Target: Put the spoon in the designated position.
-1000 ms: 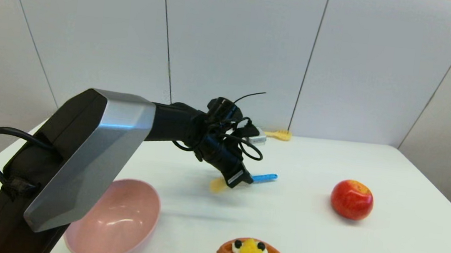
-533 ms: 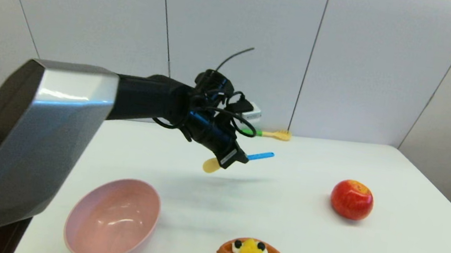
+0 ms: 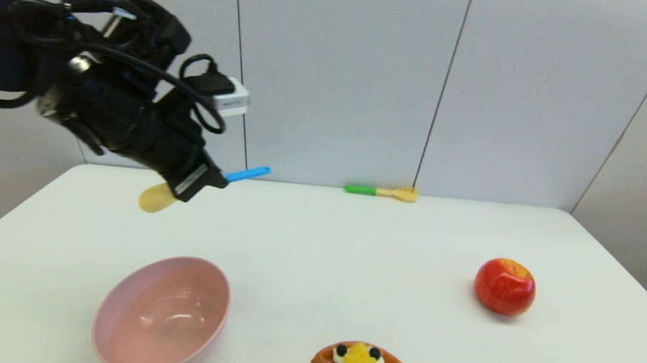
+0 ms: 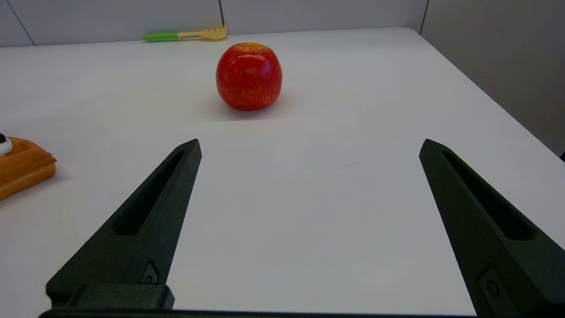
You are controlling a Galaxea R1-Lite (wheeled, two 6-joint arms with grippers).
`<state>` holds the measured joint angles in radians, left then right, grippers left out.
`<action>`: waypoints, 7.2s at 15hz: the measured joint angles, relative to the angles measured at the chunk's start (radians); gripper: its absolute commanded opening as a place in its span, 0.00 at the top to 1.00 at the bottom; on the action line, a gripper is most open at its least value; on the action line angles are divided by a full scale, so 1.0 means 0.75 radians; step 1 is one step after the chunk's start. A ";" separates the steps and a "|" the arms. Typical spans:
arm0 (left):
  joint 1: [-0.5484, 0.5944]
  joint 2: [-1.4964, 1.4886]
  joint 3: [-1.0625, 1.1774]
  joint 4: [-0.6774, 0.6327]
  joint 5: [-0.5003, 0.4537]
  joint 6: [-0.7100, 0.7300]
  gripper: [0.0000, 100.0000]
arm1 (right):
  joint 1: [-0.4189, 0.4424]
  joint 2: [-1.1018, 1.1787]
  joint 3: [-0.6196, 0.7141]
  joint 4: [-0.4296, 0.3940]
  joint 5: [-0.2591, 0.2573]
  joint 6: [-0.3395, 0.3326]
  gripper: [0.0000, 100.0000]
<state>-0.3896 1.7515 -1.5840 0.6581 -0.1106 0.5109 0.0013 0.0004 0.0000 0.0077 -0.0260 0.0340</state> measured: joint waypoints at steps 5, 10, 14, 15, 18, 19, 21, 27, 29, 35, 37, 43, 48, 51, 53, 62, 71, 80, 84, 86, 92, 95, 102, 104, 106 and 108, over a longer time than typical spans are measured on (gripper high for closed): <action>0.398 -0.335 0.443 0.004 0.131 -0.046 1.00 | 0.000 0.000 0.000 0.000 0.000 0.001 0.00; 0.675 -0.471 0.703 -0.015 0.141 -0.161 1.00 | 0.000 0.000 0.000 -0.001 0.000 0.001 0.00; 0.691 -0.489 0.932 -0.193 0.110 -0.366 1.00 | 0.000 0.000 0.000 0.000 0.000 0.001 0.00; 0.685 -0.490 0.979 -0.250 0.089 -0.429 1.00 | 0.000 0.000 0.000 -0.001 0.000 0.001 0.00; 0.648 -0.476 1.067 -0.396 0.056 -0.579 1.00 | 0.000 0.000 0.000 -0.001 0.000 0.001 0.00; 0.627 -0.465 1.089 -0.456 0.056 -0.612 1.00 | 0.000 0.000 0.000 0.000 0.000 0.001 0.00; 0.576 -0.443 1.126 -0.547 0.055 -0.686 1.00 | 0.000 0.000 0.000 -0.001 0.000 0.001 0.00; 0.499 -0.351 1.230 -0.702 0.057 -0.725 1.00 | 0.000 0.000 0.000 -0.001 0.000 0.001 0.00; 0.491 -0.323 1.244 -0.713 0.058 -0.724 1.00 | 0.000 0.000 0.000 0.000 0.000 0.001 0.00; 0.479 -0.272 1.249 -0.751 0.058 -0.723 1.00 | 0.000 0.000 0.000 0.000 0.000 0.001 0.00; 0.477 -0.267 1.249 -0.750 0.059 -0.723 1.00 | 0.000 0.000 0.000 0.000 0.000 0.001 0.00; 0.475 -0.262 1.254 -0.749 0.060 -0.725 0.00 | 0.000 0.000 0.000 -0.001 0.000 0.001 0.00; 0.475 -0.261 1.240 -0.794 0.060 -0.725 0.00 | 0.000 0.000 0.000 0.000 0.000 0.001 0.00; 0.490 -0.279 1.154 -0.806 0.086 -0.717 0.00 | 0.000 0.000 0.000 -0.001 0.000 0.001 0.00; 0.510 -0.325 1.071 -0.798 0.123 -0.707 0.00 | 0.000 0.000 0.000 -0.001 0.000 0.001 0.00; 0.646 -0.814 0.826 -0.704 0.179 -0.380 0.00 | 0.000 0.000 0.000 0.000 0.000 0.001 0.00; 0.618 -1.420 1.182 -0.865 -0.026 -0.265 0.00 | 0.000 0.000 0.000 -0.001 0.000 0.001 0.00; 0.507 -2.045 1.830 -0.889 -0.022 -0.436 0.00 | 0.000 0.000 0.000 0.000 0.000 0.001 0.00; 0.507 -2.218 1.999 -0.889 0.046 -0.443 0.00 | 0.000 0.000 0.000 0.000 0.000 0.001 0.00; 0.507 -2.282 2.068 -0.890 0.071 -0.442 0.00 | 0.000 0.000 0.000 0.000 0.001 0.001 0.00; 0.507 -2.335 2.110 -0.878 0.100 -0.496 0.00 | 0.000 0.000 0.000 0.000 0.000 0.001 0.00; 0.507 -2.336 2.111 -0.877 0.102 -0.509 0.00 | 0.000 0.000 0.000 0.000 0.000 0.001 0.00; 0.507 -2.338 2.112 -0.877 0.134 -0.685 0.00 | 0.000 0.000 0.000 -0.001 0.000 0.001 0.00; 0.507 -2.338 2.112 -0.878 0.148 -0.702 0.00 | 0.000 0.000 0.000 0.000 0.000 0.001 0.00; 0.507 -2.338 2.112 -0.879 0.148 -0.702 0.00 | 0.000 0.000 0.000 0.000 -0.001 0.001 0.00; 0.507 -2.338 2.112 -0.879 0.148 -0.703 0.00 | 0.000 0.000 0.000 -0.001 0.000 0.001 0.00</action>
<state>-0.0091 -0.0017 0.0000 -0.0009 0.0000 -0.0162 0.0013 0.0004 0.0000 0.0072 -0.0260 0.0345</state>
